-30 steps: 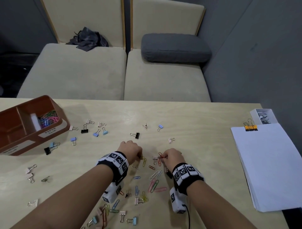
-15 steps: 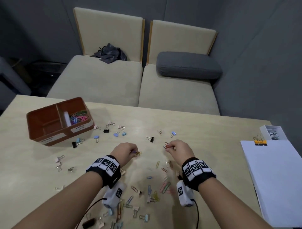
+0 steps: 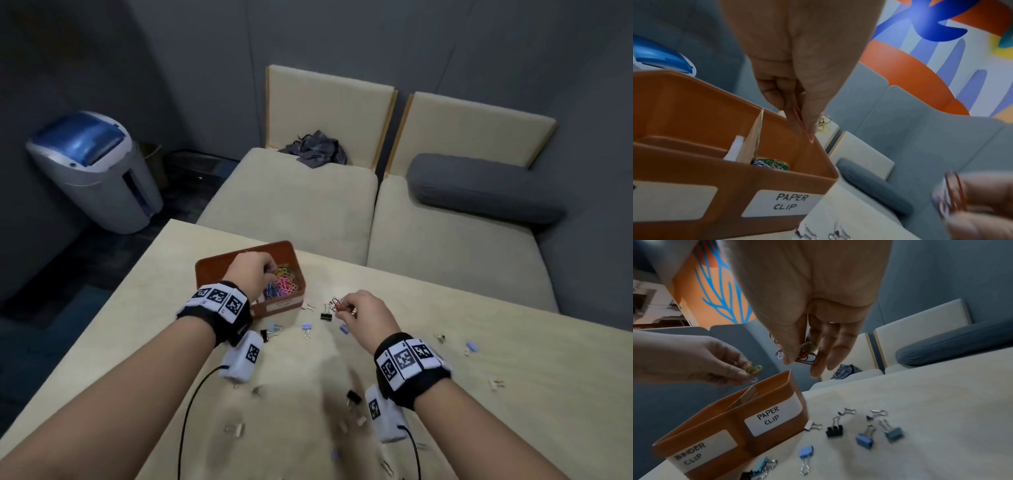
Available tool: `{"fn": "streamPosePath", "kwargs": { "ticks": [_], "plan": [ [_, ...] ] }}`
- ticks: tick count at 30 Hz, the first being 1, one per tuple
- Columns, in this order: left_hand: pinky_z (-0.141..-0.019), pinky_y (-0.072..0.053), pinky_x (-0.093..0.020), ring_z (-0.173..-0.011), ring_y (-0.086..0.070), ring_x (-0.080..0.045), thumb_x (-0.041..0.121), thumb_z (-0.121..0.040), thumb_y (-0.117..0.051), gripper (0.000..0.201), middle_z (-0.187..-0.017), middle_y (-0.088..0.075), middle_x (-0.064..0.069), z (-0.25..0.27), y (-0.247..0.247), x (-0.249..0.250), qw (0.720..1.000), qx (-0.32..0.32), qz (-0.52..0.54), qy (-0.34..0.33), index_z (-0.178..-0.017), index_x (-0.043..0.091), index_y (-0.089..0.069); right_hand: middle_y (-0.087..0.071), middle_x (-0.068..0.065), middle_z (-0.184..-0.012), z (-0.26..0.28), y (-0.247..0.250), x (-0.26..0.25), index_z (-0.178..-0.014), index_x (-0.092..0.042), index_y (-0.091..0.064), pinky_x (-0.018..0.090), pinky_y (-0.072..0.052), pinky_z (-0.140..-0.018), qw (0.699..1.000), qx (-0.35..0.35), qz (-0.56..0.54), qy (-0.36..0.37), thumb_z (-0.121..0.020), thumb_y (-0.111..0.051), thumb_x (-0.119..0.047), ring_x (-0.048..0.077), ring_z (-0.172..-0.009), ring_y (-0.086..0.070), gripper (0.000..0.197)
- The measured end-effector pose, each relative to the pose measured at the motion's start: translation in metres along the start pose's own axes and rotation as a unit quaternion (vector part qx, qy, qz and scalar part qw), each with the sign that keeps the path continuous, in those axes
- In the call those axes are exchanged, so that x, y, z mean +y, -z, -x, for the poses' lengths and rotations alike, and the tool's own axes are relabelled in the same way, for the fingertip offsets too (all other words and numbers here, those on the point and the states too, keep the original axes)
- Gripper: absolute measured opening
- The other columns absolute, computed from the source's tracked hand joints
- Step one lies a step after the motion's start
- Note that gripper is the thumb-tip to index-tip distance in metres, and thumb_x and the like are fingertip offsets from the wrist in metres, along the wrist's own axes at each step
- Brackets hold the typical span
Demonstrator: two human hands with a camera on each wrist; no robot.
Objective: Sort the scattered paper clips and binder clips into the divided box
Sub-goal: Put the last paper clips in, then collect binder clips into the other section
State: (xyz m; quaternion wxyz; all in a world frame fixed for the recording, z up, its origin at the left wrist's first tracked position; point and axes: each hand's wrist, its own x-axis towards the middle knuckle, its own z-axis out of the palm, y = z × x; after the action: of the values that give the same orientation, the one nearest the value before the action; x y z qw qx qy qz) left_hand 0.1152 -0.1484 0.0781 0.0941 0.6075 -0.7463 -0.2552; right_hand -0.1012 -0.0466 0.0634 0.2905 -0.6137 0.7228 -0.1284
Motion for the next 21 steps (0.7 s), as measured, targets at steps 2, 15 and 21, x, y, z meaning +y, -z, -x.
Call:
{"fn": "streamPosePath", "kwargs": {
  "ticks": [2, 15, 21],
  "plan": [
    [-0.084, -0.047, -0.029, -0.096, -0.061, -0.024, 0.013, -0.082, -0.070, 0.019, -0.101, -0.068, -0.008, -0.014, -0.005, -0.006, 1.000, -0.026, -0.014, -0.006, -0.099, 0.007, -0.068, -0.058, 0.003, -0.103, -0.017, -0.004, -0.016, -0.093, -0.015, -0.067, 0.032, -0.049, -0.079, 1.000, 0.000, -0.006, 0.008, -0.090, -0.060, -0.024, 0.022, -0.091, -0.058, 0.012],
    [-0.089, -0.039, -0.022, -0.105, -0.057, -0.019, 0.004, -0.087, -0.056, 0.025, -0.112, -0.063, -0.006, -0.016, 0.006, -0.025, 0.996, -0.013, 0.035, -0.081, -0.108, 0.013, -0.066, -0.068, 0.003, -0.111, -0.090, -0.041, -0.073, -0.116, -0.018, -0.064, 0.032, -0.050, -0.090, 0.998, 0.017, -0.037, 0.040, -0.084, -0.068, -0.025, 0.021, -0.098, -0.063, 0.033],
    [-0.079, -0.035, -0.017, -0.095, -0.055, -0.013, 0.017, -0.083, -0.069, 0.026, -0.102, -0.060, 0.002, 0.022, 0.002, -0.002, 0.985, -0.037, 0.023, -0.169, -0.108, 0.015, -0.064, -0.060, -0.009, -0.098, -0.032, -0.023, -0.021, -0.099, -0.022, -0.067, 0.031, -0.052, -0.069, 0.992, 0.080, -0.091, 0.018, -0.089, -0.061, -0.029, 0.011, -0.076, -0.058, 0.013]
  ]
}}
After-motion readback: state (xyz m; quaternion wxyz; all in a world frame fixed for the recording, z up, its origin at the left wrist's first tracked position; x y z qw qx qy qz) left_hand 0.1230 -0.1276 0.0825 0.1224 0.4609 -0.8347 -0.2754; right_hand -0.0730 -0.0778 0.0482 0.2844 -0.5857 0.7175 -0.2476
